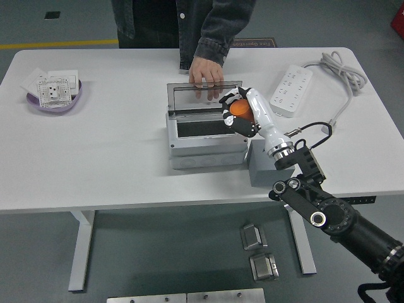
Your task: Pick up the cylinder from the cube,place it in the box,flap close box
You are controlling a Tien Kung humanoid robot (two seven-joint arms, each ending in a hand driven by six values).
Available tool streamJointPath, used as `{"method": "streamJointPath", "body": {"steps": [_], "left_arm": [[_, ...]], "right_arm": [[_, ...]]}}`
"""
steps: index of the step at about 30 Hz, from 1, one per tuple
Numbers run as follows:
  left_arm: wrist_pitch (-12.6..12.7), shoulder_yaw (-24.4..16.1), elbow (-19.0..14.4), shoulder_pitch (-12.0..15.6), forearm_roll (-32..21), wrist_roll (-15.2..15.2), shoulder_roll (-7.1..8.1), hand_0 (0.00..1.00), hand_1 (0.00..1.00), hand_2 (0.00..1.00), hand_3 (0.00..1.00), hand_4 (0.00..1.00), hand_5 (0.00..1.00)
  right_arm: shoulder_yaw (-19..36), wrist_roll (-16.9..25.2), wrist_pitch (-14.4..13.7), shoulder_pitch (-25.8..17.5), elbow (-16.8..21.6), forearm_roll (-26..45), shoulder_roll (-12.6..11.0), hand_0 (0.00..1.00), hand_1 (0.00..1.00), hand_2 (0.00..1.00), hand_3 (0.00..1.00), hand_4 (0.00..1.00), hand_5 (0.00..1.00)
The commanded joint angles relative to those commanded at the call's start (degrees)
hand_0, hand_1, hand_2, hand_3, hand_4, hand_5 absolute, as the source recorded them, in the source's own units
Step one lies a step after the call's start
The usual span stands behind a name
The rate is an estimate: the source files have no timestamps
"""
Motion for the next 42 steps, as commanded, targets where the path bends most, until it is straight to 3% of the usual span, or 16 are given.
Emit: {"method": "streamJointPath", "body": {"steps": [7, 8, 9, 14, 28, 38, 39, 42], "left_arm": [[-0.02, 0.92, 0.00, -0.18, -0.62, 0.18, 0.57, 0.623, 0.585, 0.554, 0.593, 0.427, 0.117], [-0.03, 1.19, 0.00, -0.19, -0.86, 0.19, 0.67, 0.623, 0.585, 0.554, 0.593, 0.427, 0.117], [-0.01, 1.37, 0.00, -0.20, -1.09, 0.18, 0.74, 0.622, 0.586, 0.555, 0.592, 0.429, 0.119], [0.06, 1.47, 0.00, -0.31, -1.18, 0.14, 1.33, 0.622, 0.586, 0.555, 0.592, 0.429, 0.119], [-0.03, 2.20, 0.00, -0.72, -1.42, 0.29, 1.42, 0.622, 0.588, 0.557, 0.594, 0.433, 0.132], [0.01, 3.33, 0.00, -1.21, -2.42, 0.26, 1.40, 0.621, 0.588, 0.557, 0.594, 0.433, 0.133], [0.02, 3.41, 0.00, -1.23, -2.51, 0.25, 1.40, 0.621, 0.588, 0.557, 0.594, 0.432, 0.133], [0.01, 3.42, 0.00, -1.32, -2.50, 0.24, 1.40, 0.621, 0.588, 0.557, 0.594, 0.432, 0.133]], "right_arm": [[-5.33, -8.21, 4.03, 8.72, -4.94, -9.88, 2.72, 0.229, 0.177, 0.228, 0.222, 0.002, 0.002], [-6.23, -8.79, 4.49, 9.93, -6.01, -10.77, 2.94, 0.229, 0.177, 0.228, 0.222, 0.002, 0.002], [-6.96, -9.13, 4.83, 10.93, -6.85, -11.21, 3.05, 0.145, 0.175, 0.258, 0.260, 0.002, 0.002], [-11.21, -9.68, 6.24, 15.19, -11.01, -11.13, 3.20, 0.145, 0.175, 0.258, 0.260, 0.002, 0.002], [-15.08, -8.25, 6.62, 16.55, -13.76, -9.33, 4.41, 0.142, 0.175, 0.245, 0.266, 0.002, 0.002], [-14.62, -8.64, 9.82, 16.72, -14.57, -14.06, 4.90, 0.152, 0.180, 0.252, 0.271, 0.002, 0.002], [-14.75, -8.77, 9.93, 16.71, -14.60, -14.59, 4.92, 0.468, 0.357, 0.492, 0.570, 0.269, 0.002], [-15.30, -9.08, 10.19, 16.63, -14.80, -16.03, 4.90, 0.468, 0.357, 0.492, 0.570, 0.269, 0.002]]}}
